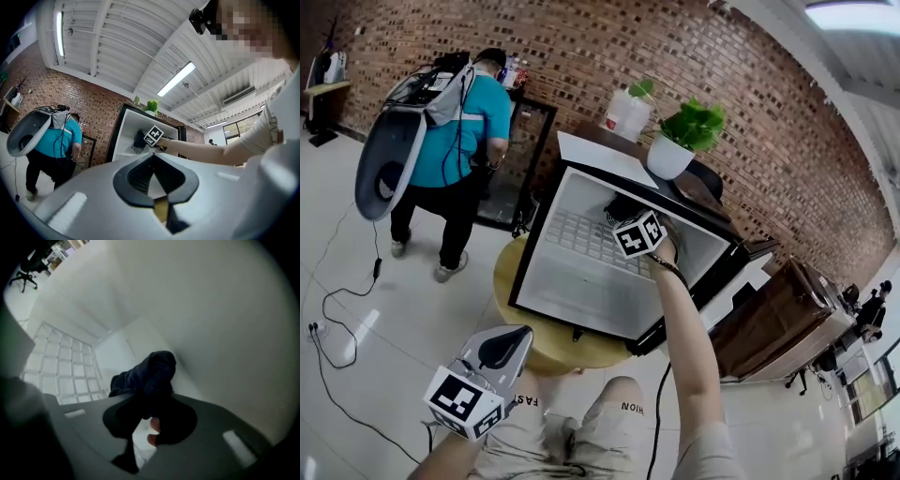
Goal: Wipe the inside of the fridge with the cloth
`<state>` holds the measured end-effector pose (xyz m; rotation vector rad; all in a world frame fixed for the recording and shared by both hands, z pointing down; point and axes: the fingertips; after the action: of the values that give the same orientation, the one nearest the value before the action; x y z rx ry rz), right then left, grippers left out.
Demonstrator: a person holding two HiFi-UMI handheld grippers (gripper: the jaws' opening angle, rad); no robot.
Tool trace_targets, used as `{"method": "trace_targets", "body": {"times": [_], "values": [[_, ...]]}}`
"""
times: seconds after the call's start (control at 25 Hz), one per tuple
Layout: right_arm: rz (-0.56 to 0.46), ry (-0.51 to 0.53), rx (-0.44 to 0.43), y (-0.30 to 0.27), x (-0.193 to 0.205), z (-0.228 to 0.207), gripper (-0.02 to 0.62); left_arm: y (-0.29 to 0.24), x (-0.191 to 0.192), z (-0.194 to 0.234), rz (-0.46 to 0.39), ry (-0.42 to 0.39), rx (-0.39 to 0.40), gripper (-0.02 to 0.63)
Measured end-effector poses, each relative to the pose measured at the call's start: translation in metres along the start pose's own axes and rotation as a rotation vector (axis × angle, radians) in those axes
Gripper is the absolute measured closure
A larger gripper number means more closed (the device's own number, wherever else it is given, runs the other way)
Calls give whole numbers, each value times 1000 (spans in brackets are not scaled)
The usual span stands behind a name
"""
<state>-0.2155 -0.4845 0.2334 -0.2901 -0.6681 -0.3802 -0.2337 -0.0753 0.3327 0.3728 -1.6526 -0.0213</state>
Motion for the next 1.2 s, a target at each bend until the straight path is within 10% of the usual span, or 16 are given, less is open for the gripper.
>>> {"method": "trace_targets", "body": {"times": [0.28,0.72,0.92,1.2], "values": [[242,103,172,-6,75,-51,541,-2,-5,-6,-8,-18,7,604],[-156,161,-196,36,-69,97,541,-1,-5,-6,-8,-15,5,604],[-16,233,-287,-14,-71,138,541,1,-4,-5,-12,-4,3,604],[117,176,-175,-18,20,73,543,2,-4,1,-14,-5,3,604]]}}
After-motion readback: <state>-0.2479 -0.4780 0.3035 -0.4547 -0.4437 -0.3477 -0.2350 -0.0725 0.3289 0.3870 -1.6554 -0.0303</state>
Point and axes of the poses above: the fingertips, and each gripper's own axes: y backward along the fingers, z to its left, x out of its underside, and after that the axes turned 12 degrees about -y, right-handed
